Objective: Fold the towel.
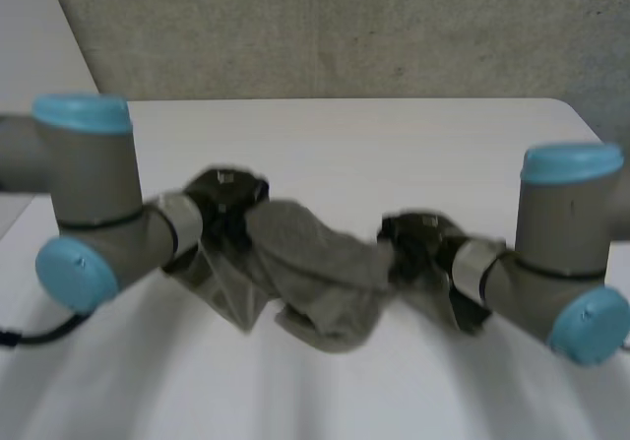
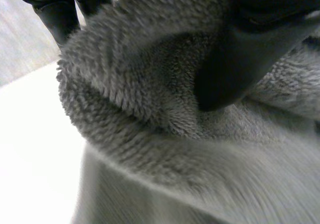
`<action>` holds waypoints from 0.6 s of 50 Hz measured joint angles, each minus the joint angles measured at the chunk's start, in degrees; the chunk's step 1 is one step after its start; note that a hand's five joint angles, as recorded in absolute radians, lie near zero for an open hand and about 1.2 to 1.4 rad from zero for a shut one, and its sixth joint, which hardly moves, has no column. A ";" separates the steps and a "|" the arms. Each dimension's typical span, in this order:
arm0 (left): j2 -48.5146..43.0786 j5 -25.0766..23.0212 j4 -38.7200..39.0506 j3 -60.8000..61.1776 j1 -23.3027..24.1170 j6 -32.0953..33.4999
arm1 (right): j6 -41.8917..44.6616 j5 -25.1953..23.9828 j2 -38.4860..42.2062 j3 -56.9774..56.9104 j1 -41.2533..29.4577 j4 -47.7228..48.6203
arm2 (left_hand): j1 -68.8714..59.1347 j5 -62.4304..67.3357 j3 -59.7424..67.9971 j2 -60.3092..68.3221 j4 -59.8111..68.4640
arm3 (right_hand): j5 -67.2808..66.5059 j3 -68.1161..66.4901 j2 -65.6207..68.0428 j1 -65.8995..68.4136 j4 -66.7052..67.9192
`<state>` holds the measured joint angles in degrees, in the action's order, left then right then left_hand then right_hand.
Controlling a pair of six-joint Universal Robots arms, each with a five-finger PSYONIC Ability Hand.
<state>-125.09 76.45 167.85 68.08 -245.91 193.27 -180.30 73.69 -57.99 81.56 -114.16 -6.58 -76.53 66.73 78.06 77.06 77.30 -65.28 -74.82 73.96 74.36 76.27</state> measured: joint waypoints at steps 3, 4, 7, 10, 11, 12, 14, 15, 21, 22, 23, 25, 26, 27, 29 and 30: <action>-1.02 0.56 -0.92 -10.62 0.07 0.31 | 1.23 -0.82 -1.27 -8.49 0.05 1.42 | -0.08 0.08 0.44 0.12 0.00 | 0.00 -0.41 0.00 0.04 0.03; -1.04 0.69 -0.99 -12.63 0.08 0.35 | 1.56 -0.71 -1.93 -10.13 0.03 2.34 | -0.08 0.08 0.46 0.12 0.00 | 0.00 -0.46 0.00 0.11 0.03; -0.74 1.84 -0.50 -24.95 0.09 0.33 | 3.60 0.99 -7.53 -15.69 -0.05 11.83 | -0.08 0.28 0.65 0.14 0.00 | 0.00 -0.71 0.00 0.11 0.03; 0.13 3.01 1.79 -32.94 0.17 0.13 | 5.11 2.78 -12.30 -16.49 -0.14 21.52 | -0.08 0.30 0.69 0.15 0.00 | 0.00 -0.91 0.00 0.11 0.03; 0.73 3.56 3.35 -35.75 0.21 0.02 | 5.86 3.70 -14.70 -16.14 -0.19 26.79 | -0.08 0.33 0.69 0.16 0.00 | 0.00 -1.08 0.00 0.11 0.04; 1.12 3.86 4.30 -37.07 0.23 -0.04 | 6.19 4.05 -15.71 -15.84 -0.20 29.04 | -0.08 0.37 0.70 0.18 0.00 | 0.00 -1.15 0.00 0.11 0.04; 2.49 4.66 7.27 -39.39 0.24 -0.25 | 7.25 5.06 -18.57 -14.64 -0.24 35.32 | -0.08 0.68 0.72 0.35 0.00 | 0.00 -1.18 0.00 0.11 0.05; 3.54 5.09 9.20 -39.76 0.17 -0.40 | 7.79 5.45 -19.76 -13.95 -0.25 37.72 | -0.08 0.73 0.73 0.35 0.00 | 0.00 -1.18 0.00 0.12 0.19; 8.43 5.58 15.37 -31.26 -0.42 -0.47 | 10.37 5.19 -19.32 -12.42 -0.30 35.58 | -0.08 0.84 0.77 0.35 0.00 | 0.00 -1.25 0.00 0.12 0.49; 9.28 5.43 15.90 -28.03 -0.56 -0.38 | 11.56 4.73 -18.15 -12.28 -0.34 33.07 | -0.09 0.93 0.80 0.35 0.00 | 0.00 -1.28 0.00 0.12 0.49; 9.64 5.34 16.09 -26.37 -0.63 -0.33 | 12.17 4.49 -17.61 -12.22 -0.36 31.94 | -0.09 0.95 0.80 0.36 0.01 | 0.00 -1.30 0.00 0.12 0.50; 10.89 4.74 16.70 -19.33 -0.87 -0.05 | 14.82 3.56 -15.43 -12.00 -0.66 27.81 | -0.09 1.08 0.84 0.36 0.15 | 0.00 -1.44 0.00 0.12 0.50; 11.30 4.33 16.92 -15.79 -0.94 0.14 | 16.45 3.04 -14.20 -11.83 -1.10 25.77 | -0.09 1.13 0.85 0.36 0.20 | -0.01 -1.48 0.00 0.12 0.50; 11.52 4.02 17.09 -13.53 -0.98 0.31 | 17.27 2.80 -13.59 -11.72 -1.38 24.84 | -0.09 1.14 0.86 0.36 0.22 | -0.01 -1.50 0.00 0.12 0.50; 12.01 2.94 17.79 -6.43 -1.03 1.18 | 20.47 2.05 -11.35 -11.26 -2.68 21.91 | -0.09 1.14 0.88 0.36 0.24 | -0.01 -1.54 0.00 0.12 0.50; 12.08 2.41 18.23 -2.98 -1.01 1.91 | 21.88 1.77 -10.33 -10.89 -3.35 20.84 | -0.09 1.14 0.88 0.37 0.24 | -0.01 -1.56 0.00 0.13 0.50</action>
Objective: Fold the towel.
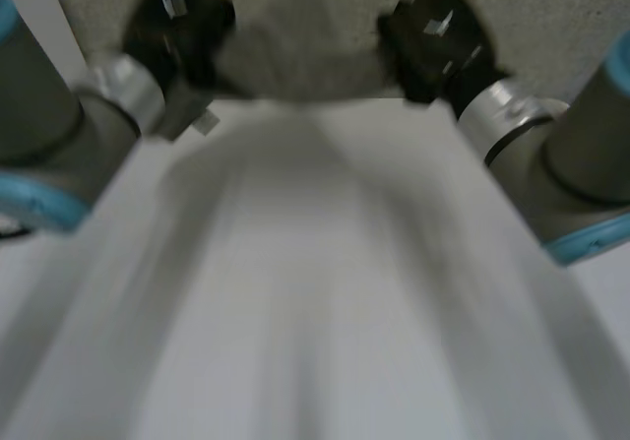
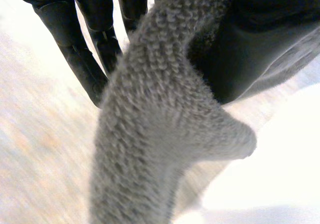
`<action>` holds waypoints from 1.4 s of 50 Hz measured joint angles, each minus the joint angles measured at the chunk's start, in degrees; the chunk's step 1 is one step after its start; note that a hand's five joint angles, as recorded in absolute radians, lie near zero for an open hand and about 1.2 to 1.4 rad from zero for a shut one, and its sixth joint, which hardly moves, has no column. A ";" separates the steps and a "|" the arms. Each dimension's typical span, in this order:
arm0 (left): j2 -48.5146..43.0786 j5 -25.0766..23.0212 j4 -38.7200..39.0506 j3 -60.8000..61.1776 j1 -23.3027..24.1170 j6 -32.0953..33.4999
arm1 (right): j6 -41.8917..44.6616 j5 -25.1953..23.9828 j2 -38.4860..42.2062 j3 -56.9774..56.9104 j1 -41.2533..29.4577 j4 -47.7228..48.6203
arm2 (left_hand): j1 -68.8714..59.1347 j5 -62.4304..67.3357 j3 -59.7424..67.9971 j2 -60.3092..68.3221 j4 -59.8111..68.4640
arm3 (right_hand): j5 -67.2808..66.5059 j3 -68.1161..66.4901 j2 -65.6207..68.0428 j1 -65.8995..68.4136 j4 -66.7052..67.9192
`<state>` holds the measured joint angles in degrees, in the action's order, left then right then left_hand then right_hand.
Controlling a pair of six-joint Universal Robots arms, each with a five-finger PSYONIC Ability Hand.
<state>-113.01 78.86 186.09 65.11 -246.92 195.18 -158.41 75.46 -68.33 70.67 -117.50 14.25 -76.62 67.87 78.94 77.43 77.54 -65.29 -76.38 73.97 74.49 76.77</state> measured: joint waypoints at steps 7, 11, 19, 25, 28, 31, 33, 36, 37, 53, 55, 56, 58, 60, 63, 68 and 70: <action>-0.99 -1.84 4.65 19.18 -0.05 8.25 | 4.85 -0.48 6.06 3.12 -2.67 -2.82 | 0.00 0.00 0.05 0.02 0.00 | 0.00 -0.01 0.00 0.00 0.00; -2.51 -1.84 6.96 26.65 -0.11 13.03 | 5.49 -0.21 9.91 4.21 -3.22 -4.75 | 0.00 0.00 0.07 0.02 0.00 | 0.00 -0.01 0.00 0.01 0.00; -3.21 -1.18 7.79 31.71 0.12 15.86 | 5.23 0.53 13.84 3.44 -2.55 -11.90 | 0.00 0.00 0.09 0.02 0.00 | 0.00 -0.01 0.00 0.02 0.00; -0.72 -1.25 7.41 29.89 1.13 12.87 | 3.60 5.00 13.05 2.03 -1.27 -14.47 | 0.00 0.00 0.09 0.02 0.00 | 0.00 -0.01 0.00 0.05 0.00; -0.02 -1.39 7.36 27.98 1.90 10.57 | 2.58 8.97 12.93 0.93 -0.40 -14.89 | 0.00 0.00 0.09 0.02 0.00 | 0.00 -0.01 0.00 0.06 0.00; -0.51 -1.53 7.36 25.30 2.79 8.47 | 1.75 13.35 13.49 -0.66 1.02 -15.38 | 0.00 0.00 0.09 0.02 0.00 | 0.00 -0.01 0.00 0.06 0.00; -2.27 -1.58 7.30 22.19 3.74 7.32 | 1.25 16.36 14.49 -2.23 2.45 -15.95 | 0.00 0.00 0.09 0.02 0.00 | 0.00 -0.01 0.00 0.06 0.00; -7.18 -1.57 6.19 15.62 5.42 6.52 | 0.70 19.31 16.67 -4.84 4.75 -16.79 | 0.00 0.04 0.12 0.03 0.00 | -0.01 -0.01 0.00 0.07 0.00; -8.08 -1.56 5.83 14.52 5.63 6.50 | 0.63 19.54 17.05 -5.21 5.06 -16.88 | 0.00 0.03 0.12 0.03 0.00 | -0.01 -0.01 0.00 0.07 0.00; -18.57 0.25 -8.11 -6.14 5.16 6.00 | -1.39 21.87 16.38 -6.73 8.92 -17.42 | 54.06 -56.91 -56.93 -53.74 -54.99 | 49.51 48.84 -46.58 -47.16 -49.51; -16.61 0.52 -8.20 -5.22 4.40 5.92 | -1.41 21.56 14.19 -5.39 8.71 -17.40 | 54.46 -57.27 -57.29 -54.52 -55.43 | 49.51 48.84 -46.58 -47.17 -49.51; -15.24 0.62 -8.23 -4.42 3.88 5.90 | -1.33 21.27 12.72 -4.44 8.55 -17.40 | 54.55 -57.41 -57.42 -54.70 -55.51 | 49.49 48.84 -46.58 -47.17 -49.51; -12.67 0.65 -8.20 -2.88 2.99 5.89 | -1.11 20.72 10.39 -2.86 8.29 -17.41 | 54.64 -57.50 -57.43 -54.84 -55.59 | 49.38 48.84 -46.58 -47.16 -49.51; -9.86 0.58 -8.25 -0.76 2.10 5.98 | -0.75 19.85 7.97 -1.00 7.80 -17.44 | 54.69 -57.52 -57.46 -54.84 -55.59 | 48.67 48.76 -46.44 -47.05 -49.41; -5.49 0.32 -8.35 3.41 1.00 6.26 | 0.27 17.84 3.85 2.45 6.12 -17.55 | 54.70 -57.52 -57.47 -54.84 -55.59 | 46.81 48.32 -46.30 -46.39 -48.70; 1.38 0.01 -8.55 11.54 -0.89 6.68 | 2.68 15.20 -1.30 7.33 2.13 -18.06 | 54.27 -56.16 -56.85 -54.58 -55.25 | 44.80 46.46 -44.22 -44.33 -46.76; 4.12 -0.15 -8.68 15.33 -2.14 6.78 | 3.66 14.62 -2.70 9.19 0.56 -18.66 | 53.40 -54.55 -55.70 -54.11 -54.44 | 44.13 45.65 -43.45 -43.56 -46.05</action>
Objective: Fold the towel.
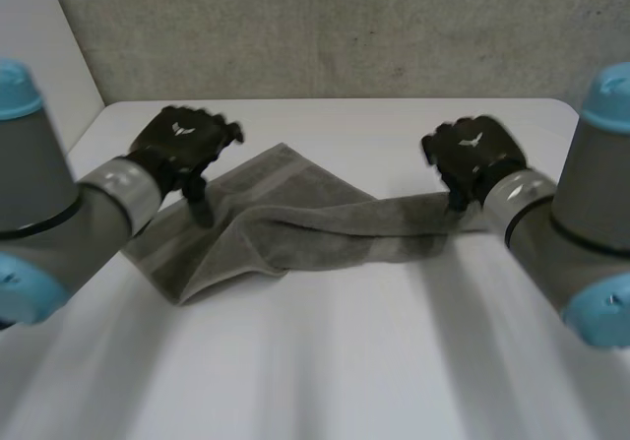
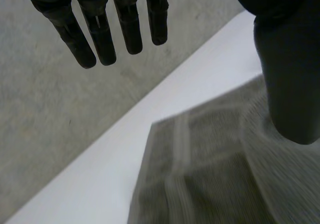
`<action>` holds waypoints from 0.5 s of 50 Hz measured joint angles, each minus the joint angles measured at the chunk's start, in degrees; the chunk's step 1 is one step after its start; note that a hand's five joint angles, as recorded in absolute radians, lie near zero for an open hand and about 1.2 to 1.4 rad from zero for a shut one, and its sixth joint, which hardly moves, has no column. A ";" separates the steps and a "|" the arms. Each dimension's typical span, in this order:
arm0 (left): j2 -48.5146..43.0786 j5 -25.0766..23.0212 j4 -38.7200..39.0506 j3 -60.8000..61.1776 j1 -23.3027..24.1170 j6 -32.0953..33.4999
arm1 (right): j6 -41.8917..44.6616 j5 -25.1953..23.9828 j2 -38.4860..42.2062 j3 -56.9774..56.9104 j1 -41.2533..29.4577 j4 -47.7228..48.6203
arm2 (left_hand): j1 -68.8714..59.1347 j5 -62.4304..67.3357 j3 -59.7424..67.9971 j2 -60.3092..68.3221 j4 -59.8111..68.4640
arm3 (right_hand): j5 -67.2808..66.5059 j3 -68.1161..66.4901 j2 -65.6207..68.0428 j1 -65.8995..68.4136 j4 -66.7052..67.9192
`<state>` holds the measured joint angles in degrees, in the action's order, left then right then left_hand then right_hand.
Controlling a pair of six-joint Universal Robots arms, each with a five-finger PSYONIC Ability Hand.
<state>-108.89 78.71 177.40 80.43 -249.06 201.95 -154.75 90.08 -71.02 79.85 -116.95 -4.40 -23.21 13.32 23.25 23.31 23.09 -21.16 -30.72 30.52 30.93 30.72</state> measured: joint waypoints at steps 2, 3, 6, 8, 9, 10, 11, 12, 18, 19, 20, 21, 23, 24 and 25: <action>3.19 -0.43 -0.13 5.08 -1.91 0.10 | 0.95 -0.46 -1.21 2.11 -1.70 -1.05 | -1.31 1.42 1.37 1.12 1.36 | -0.51 -0.49 0.45 0.51 0.51; 3.87 -0.59 -0.16 6.30 -2.40 0.12 | 1.14 -0.54 -1.43 2.61 -2.09 -1.38 | -1.39 1.51 1.44 1.20 1.47 | -0.61 -0.62 0.61 0.68 0.65; 6.77 -1.97 -0.34 13.18 -5.15 0.69 | 1.73 -0.89 -2.10 5.07 -4.08 -3.32 | -2.79 2.93 2.82 2.45 2.87 | -1.85 -1.90 1.99 1.87 1.95; 7.64 -2.94 -0.41 16.72 -6.64 1.52 | 1.77 -1.03 -2.17 6.19 -4.92 -4.16 | -3.14 3.32 3.12 2.64 3.26 | -2.83 -2.97 3.16 2.91 3.06; 7.83 -3.29 -0.42 17.95 -7.16 1.92 | 1.76 -1.07 -2.15 6.57 -5.18 -4.41 | -3.20 3.35 3.14 2.65 3.28 | -3.18 -3.26 3.50 3.22 3.32; 8.05 -3.92 -0.34 19.99 -8.11 2.82 | 1.71 -1.20 -2.12 7.16 -5.53 -4.73 | -3.21 3.36 3.15 2.65 3.27 | -3.74 -3.85 4.04 3.72 3.90; 8.00 -4.40 -0.22 21.70 -9.00 3.83 | 1.62 -1.46 -2.03 7.75 -5.79 -4.98 | -3.21 3.35 3.15 2.65 3.27 | -4.23 -4.38 4.43 4.12 4.41; 7.94 -4.59 -0.19 22.32 -9.34 4.27 | 1.58 -1.57 -1.98 7.95 -5.87 -5.04 | -3.21 3.35 3.15 2.65 3.27 | -4.37 -4.53 4.55 4.22 4.55; 3.93 -5.67 2.12 25.80 -12.08 8.51 | -0.09 -4.40 -1.38 9.74 -5.91 -4.96 | -3.21 3.27 3.13 2.65 3.26 | -4.79 -4.77 4.74 4.54 4.90; 2.74 -5.66 2.76 25.69 -12.20 8.83 | -0.69 -4.95 -1.21 9.94 -5.81 -4.80 | -3.21 3.27 3.13 2.65 3.26 | -4.79 -4.78 4.75 4.54 4.90; 1.42 -5.65 3.55 25.35 -12.22 9.00 | -1.47 -5.57 -0.99 10.11 -5.69 -4.57 | -3.20 3.25 3.10 2.64 3.25 | -4.79 -4.77 4.75 4.54 4.90; 0.67 -5.63 3.99 25.12 -12.21 9.03 | -1.94 -5.90 -0.84 10.20 -5.64 -4.44 | -3.20 3.25 3.09 2.64 3.25 | -4.79 -4.78 4.75 4.54 4.90; -1.98 -5.54 5.68 23.79 -11.99 8.56 | -3.96 -6.91 -0.17 10.46 -5.46 -3.83 | -3.20 3.24 3.08 2.64 3.25 | -4.79 -4.77 4.75 4.54 4.90; -2.99 -5.51 6.32 23.10 -11.83 7.97 | -4.96 -7.25 0.17 10.57 -5.40 -3.45 | -3.20 3.24 3.08 2.64 3.25 | -4.78 -4.77 4.74 4.53 4.90; -4.18 -5.47 7.03 22.05 -11.58 6.75 | -6.11 -7.50 0.59 10.81 -5.35 -2.89 | -3.20 3.24 3.08 2.64 3.25 | -4.75 -4.77 4.74 4.53 4.89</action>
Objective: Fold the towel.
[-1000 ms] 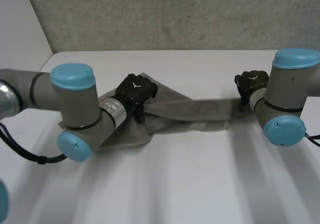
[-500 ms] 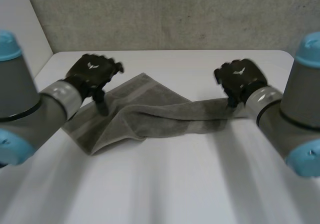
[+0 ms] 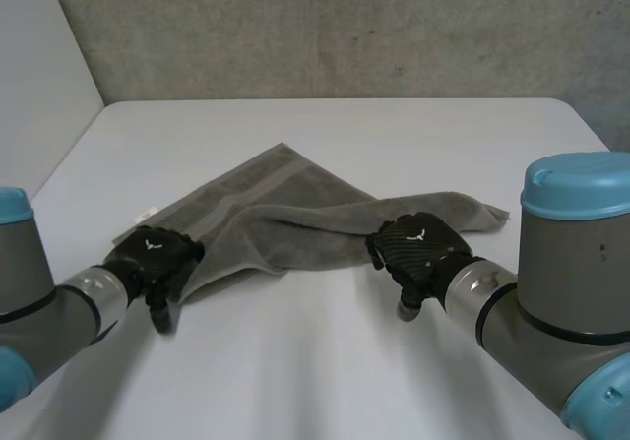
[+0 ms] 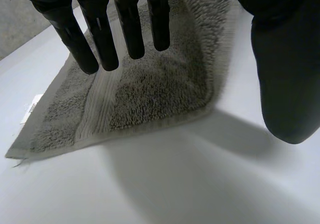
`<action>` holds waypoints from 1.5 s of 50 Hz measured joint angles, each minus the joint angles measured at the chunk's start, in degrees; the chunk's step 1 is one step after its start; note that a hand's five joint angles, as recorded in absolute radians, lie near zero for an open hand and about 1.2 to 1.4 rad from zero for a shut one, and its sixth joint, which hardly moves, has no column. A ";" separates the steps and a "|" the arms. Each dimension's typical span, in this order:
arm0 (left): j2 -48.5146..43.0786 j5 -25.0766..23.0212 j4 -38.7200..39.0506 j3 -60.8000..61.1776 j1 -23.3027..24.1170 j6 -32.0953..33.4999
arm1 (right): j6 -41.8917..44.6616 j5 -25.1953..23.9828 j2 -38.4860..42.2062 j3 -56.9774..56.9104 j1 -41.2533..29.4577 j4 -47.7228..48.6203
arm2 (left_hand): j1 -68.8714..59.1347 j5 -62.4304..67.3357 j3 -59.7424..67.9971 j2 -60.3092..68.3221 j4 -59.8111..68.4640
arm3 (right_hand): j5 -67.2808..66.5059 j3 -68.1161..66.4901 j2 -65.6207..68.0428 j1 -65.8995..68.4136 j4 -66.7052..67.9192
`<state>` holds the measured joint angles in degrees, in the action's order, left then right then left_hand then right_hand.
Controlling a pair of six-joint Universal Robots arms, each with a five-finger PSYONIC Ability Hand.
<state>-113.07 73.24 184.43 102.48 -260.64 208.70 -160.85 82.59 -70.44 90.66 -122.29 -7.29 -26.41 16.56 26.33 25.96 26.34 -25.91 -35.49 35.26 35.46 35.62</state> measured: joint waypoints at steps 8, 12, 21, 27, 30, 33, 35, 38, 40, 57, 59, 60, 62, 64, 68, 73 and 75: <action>-7.81 0.09 2.24 -9.31 2.65 -12.24 | -6.70 -0.46 3.43 1.65 0.21 6.28 | -0.43 0.48 0.40 0.28 0.30 | 6.54 5.22 -4.87 -5.36 -5.35; -10.63 0.26 2.16 -13.46 4.00 -15.33 | -8.89 -0.66 5.56 1.22 0.13 8.75 | -7.38 7.27 7.46 7.43 7.58 | 12.71 10.67 -10.46 -10.33 -11.18; -11.09 0.19 1.41 -19.00 8.33 -16.12 | -15.03 -4.03 9.79 -4.07 -0.96 9.35 | -51.00 50.98 51.99 51.39 51.16 | 19.73 16.77 -16.44 -16.91 -17.84; -5.89 0.19 -0.25 -19.94 12.94 -16.13 | -24.12 -6.15 12.32 -9.11 -1.98 9.23 | -51.00 51.36 52.31 51.47 51.16 | 19.70 16.77 -16.44 -16.91 -17.84; -2.68 0.27 -1.66 -19.72 14.79 -16.39 | -29.51 -6.50 13.97 -11.99 -2.57 9.21 | -51.00 51.36 52.34 51.47 51.16 | 19.61 16.77 -16.44 -16.91 -17.84; 0.51 0.42 -3.36 -19.29 16.23 -17.56 | -35.42 -6.56 16.18 -15.50 -3.53 9.17 | -51.00 51.37 52.37 51.47 51.16 | 19.60 16.77 -16.44 -16.91 -17.84; 2.02 0.51 -4.21 -19.04 16.78 -18.77 | -38.49 -6.49 17.67 -17.61 -4.19 9.13 | -51.00 51.37 52.38 51.47 51.16 | 19.60 16.77 -16.44 -16.91 -17.84; 4.03 0.62 -5.19 -18.52 17.25 -21.16 | -43.00 -6.13 20.46 -21.08 -5.49 9.07 | -51.00 51.37 52.39 51.47 51.16 | 19.06 16.77 -16.44 -16.90 -17.74; 4.80 0.67 -5.46 -18.16 17.31 -22.25 | -45.18 -5.89 22.14 -22.92 -6.11 9.03 | -51.00 51.37 52.39 51.48 51.16 | 17.85 16.64 -16.30 -16.70 -17.72; 6.88 0.78 -4.55 -14.61 14.15 -22.99 | -52.39 -4.89 31.60 -33.55 -7.38 7.95 | -51.00 51.37 52.42 51.47 51.17 | -38.81 -38.49 38.21 38.65 39.78; 6.59 0.80 -4.07 -15.34 13.04 -22.54 | -47.87 -4.24 31.52 -35.78 -6.96 7.09 | -51.00 51.37 52.42 51.47 51.17 | -38.81 -39.00 38.20 38.65 40.46; 6.46 0.81 -3.90 -15.64 12.74 -22.37 | -46.66 -4.08 31.52 -36.38 -6.84 6.78 | -51.00 51.37 52.42 51.47 51.17 | -38.81 -39.15 38.21 38.65 40.60; 5.40 1.17 -3.22 -17.67 11.40 -21.02 | -37.72 -3.02 31.86 -41.61 -6.11 3.41 | -51.00 51.37 52.43 51.47 51.18 | -38.81 -39.98 38.21 38.65 40.93; 4.34 1.77 -2.83 -19.77 10.52 -19.58 | -29.85 -2.14 32.55 -46.91 -5.61 -0.10 | -51.00 51.37 52.44 51.47 51.18 | -38.81 -40.64 38.24 38.65 40.93; 1.55 4.28 -2.46 -26.89 9.46 -15.95 | -10.98 0.07 35.06 -61.27 -4.70 -8.94 | -51.00 51.37 52.52 51.48 51.35 | -38.83 -40.99 40.15 38.65 40.93; -1.22 8.33 -2.76 -40.13 10.58 -14.18 | 11.77 2.78 38.19 -80.34 -4.24 -17.42 | -51.43 51.36 52.62 51.50 51.38 | -39.64 -41.18 41.22 38.79 40.94; -1.67 9.45 -2.83 -45.23 11.54 -14.69 | 17.32 3.53 38.53 -86.77 -5.17 -16.02 | -51.48 51.40 52.63 51.50 51.38 | -40.27 -41.19 41.22 39.14 40.95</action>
<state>-114.74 82.69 181.61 57.25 -249.10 194.01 -143.54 86.12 -31.90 3.89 -127.47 -23.31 -77.89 67.96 78.96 77.46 77.72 -66.18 -76.68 76.48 74.59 76.56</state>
